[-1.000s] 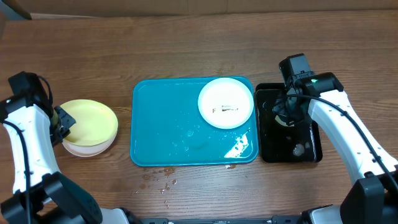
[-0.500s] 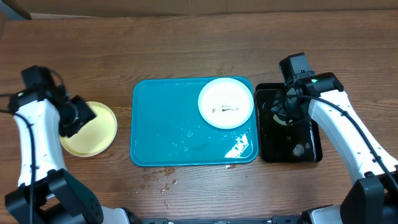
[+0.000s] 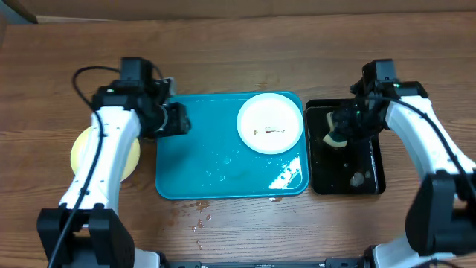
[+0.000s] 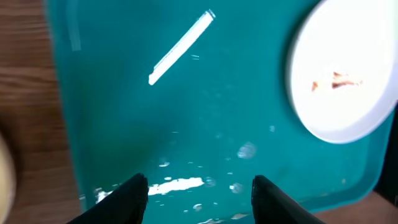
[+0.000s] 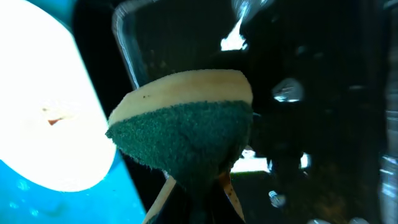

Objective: Clean dirty plates on tray and stack at the side

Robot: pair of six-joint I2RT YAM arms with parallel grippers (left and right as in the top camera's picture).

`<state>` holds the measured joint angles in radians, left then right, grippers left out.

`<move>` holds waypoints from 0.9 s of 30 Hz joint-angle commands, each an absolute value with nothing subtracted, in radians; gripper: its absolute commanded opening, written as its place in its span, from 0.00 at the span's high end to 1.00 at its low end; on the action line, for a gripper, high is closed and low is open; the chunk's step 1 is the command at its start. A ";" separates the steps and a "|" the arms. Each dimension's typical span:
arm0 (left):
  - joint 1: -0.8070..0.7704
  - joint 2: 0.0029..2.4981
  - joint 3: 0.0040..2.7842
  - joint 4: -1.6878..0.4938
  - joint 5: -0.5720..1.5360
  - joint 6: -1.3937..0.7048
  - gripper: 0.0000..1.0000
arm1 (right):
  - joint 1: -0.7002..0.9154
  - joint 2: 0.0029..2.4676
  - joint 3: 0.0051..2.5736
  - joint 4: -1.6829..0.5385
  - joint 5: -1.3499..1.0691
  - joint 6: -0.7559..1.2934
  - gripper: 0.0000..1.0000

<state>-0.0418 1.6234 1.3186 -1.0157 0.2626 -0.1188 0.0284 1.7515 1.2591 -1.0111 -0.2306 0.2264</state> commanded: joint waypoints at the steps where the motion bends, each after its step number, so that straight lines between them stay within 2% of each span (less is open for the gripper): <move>1: -0.099 1.628 1.344 -1.012 0.281 -0.090 0.44 | 0.027 1.831 1.264 -1.006 -0.336 0.174 0.96; 7: -0.144 1.628 1.344 -1.013 0.278 -0.090 0.45 | 0.027 1.935 1.263 -1.001 -0.400 0.122 0.96; 10: -0.145 1.628 1.344 -1.016 0.278 -0.090 0.46 | 0.026 1.975 1.263 -1.024 -0.337 0.121 0.96; 14: -0.145 1.628 1.344 -1.022 0.278 -0.090 0.46 | 0.012 2.002 1.263 -1.075 0.019 0.435 0.96; 17: -0.145 1.628 1.344 -1.024 0.278 -0.090 0.46 | 0.004 2.001 1.263 -1.096 0.085 0.556 0.96; 19: -0.145 1.628 1.344 -1.024 0.278 -0.090 0.47 | 0.004 2.001 1.263 -1.071 -0.004 0.498 0.96; 24: -0.145 1.628 1.344 -1.023 0.278 -0.090 0.47 | 0.042 2.001 1.263 -1.035 -0.381 0.055 0.96; 27: -0.145 1.628 1.344 -1.023 0.278 -0.089 0.47 | 0.062 2.001 1.263 -1.042 -0.263 0.097 0.96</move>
